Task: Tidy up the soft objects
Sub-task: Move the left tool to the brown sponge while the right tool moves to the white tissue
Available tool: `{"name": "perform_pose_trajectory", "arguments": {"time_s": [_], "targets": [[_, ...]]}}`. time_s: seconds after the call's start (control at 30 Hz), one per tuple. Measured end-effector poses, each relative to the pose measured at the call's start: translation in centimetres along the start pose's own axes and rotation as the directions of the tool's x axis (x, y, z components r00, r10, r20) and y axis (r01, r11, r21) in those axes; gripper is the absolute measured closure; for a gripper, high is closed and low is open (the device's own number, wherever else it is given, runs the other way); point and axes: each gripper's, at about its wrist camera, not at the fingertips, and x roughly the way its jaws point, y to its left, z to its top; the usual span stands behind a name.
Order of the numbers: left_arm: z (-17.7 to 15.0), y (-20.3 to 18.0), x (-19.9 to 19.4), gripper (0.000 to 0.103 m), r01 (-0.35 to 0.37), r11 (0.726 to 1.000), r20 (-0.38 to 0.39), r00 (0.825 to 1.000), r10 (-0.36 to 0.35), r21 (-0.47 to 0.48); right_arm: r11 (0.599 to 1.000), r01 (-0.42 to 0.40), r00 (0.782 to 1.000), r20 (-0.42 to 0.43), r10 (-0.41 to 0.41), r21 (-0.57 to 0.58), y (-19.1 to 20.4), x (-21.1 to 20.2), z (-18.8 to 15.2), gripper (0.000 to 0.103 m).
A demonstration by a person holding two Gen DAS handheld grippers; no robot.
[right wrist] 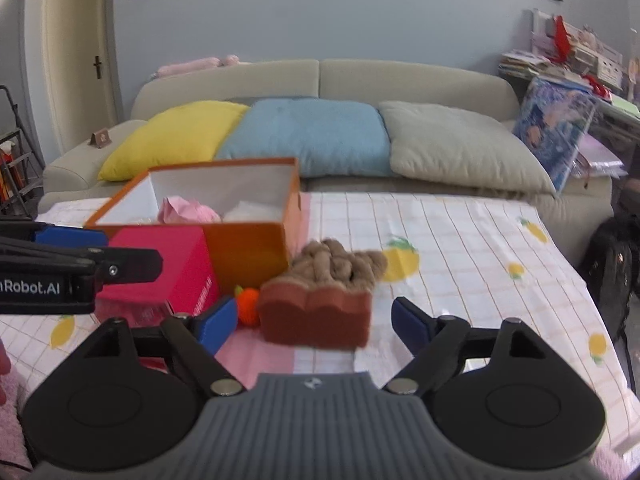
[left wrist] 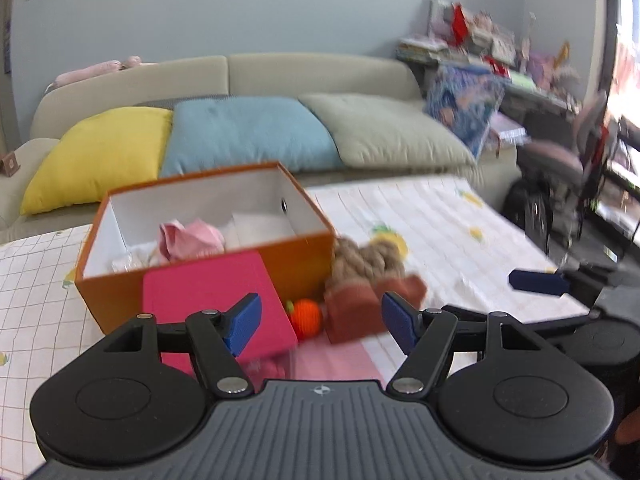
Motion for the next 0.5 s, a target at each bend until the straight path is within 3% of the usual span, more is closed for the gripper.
{"name": "perform_pose_trajectory", "arguments": {"time_s": [0.27,0.5], "targets": [[-2.5,-2.3,1.3,0.022,0.084,0.996,-0.123,0.989,-0.08,0.032,0.987,0.089,0.986,-0.15,-0.068,0.134,-2.8,1.4,-1.8,0.018],[-2.6,-4.3,3.5,0.025,0.113,0.989,-0.145,0.984,-0.099,0.093,0.99,0.092,0.965,-0.255,-0.063,0.103,-3.8,3.4,-2.5,0.019]]}}
